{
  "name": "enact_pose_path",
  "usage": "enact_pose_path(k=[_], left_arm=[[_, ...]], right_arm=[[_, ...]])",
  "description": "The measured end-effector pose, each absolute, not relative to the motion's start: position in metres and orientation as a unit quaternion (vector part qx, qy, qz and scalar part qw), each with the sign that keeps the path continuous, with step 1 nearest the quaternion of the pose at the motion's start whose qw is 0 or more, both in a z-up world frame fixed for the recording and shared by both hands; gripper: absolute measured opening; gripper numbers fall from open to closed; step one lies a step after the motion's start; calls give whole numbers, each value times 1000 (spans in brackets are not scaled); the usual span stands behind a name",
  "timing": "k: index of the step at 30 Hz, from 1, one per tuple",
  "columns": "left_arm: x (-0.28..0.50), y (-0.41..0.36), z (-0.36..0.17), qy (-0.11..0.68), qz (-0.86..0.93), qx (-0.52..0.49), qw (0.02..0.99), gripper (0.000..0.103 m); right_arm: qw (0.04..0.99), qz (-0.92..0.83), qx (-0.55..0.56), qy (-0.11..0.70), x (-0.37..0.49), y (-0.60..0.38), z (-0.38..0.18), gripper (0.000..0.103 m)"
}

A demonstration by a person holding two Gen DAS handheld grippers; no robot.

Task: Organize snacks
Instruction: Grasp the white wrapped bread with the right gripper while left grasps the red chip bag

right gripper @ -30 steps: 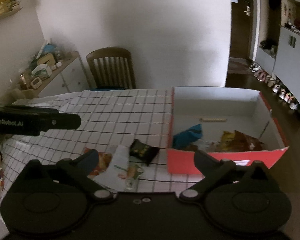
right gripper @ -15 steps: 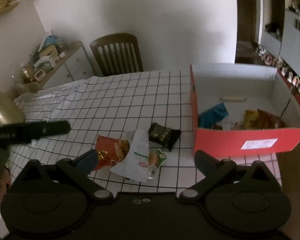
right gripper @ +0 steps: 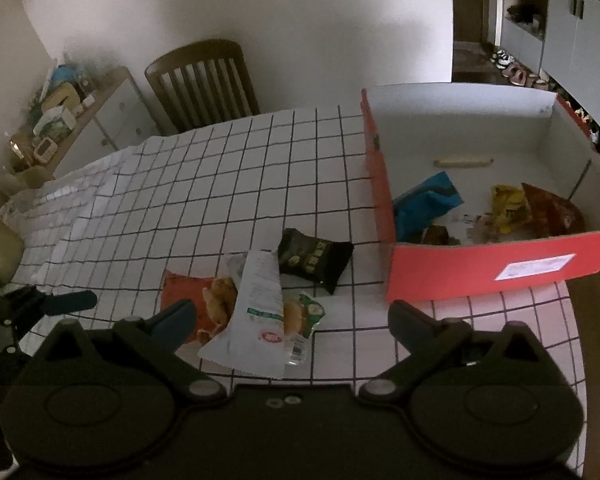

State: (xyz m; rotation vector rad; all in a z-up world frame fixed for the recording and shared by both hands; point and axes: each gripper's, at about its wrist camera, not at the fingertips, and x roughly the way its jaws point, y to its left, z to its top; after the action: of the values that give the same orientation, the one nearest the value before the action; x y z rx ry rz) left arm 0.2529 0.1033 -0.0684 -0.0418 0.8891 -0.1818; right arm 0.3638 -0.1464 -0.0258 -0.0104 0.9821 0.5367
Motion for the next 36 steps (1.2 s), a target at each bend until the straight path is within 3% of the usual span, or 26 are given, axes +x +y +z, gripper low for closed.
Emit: enact_pose_path(k=[17, 27, 32, 34, 36], left_arm=[[316, 88, -96, 489, -236, 145, 827, 101], [326, 91, -120, 509, -251, 153, 809, 101], [327, 98, -129, 514, -233, 143, 813, 101], [325, 99, -131, 511, -229, 137, 817, 98], [323, 100, -132, 509, -228, 128, 820, 88]], right_arm=[[823, 266, -57, 500, 398, -91, -54, 87], [814, 259, -85, 514, 407, -69, -82, 77], [813, 253, -95, 515, 407, -64, -92, 63], [814, 253, -99, 513, 406, -63, -93, 58], [816, 253, -106, 510, 404, -61, -94, 53]])
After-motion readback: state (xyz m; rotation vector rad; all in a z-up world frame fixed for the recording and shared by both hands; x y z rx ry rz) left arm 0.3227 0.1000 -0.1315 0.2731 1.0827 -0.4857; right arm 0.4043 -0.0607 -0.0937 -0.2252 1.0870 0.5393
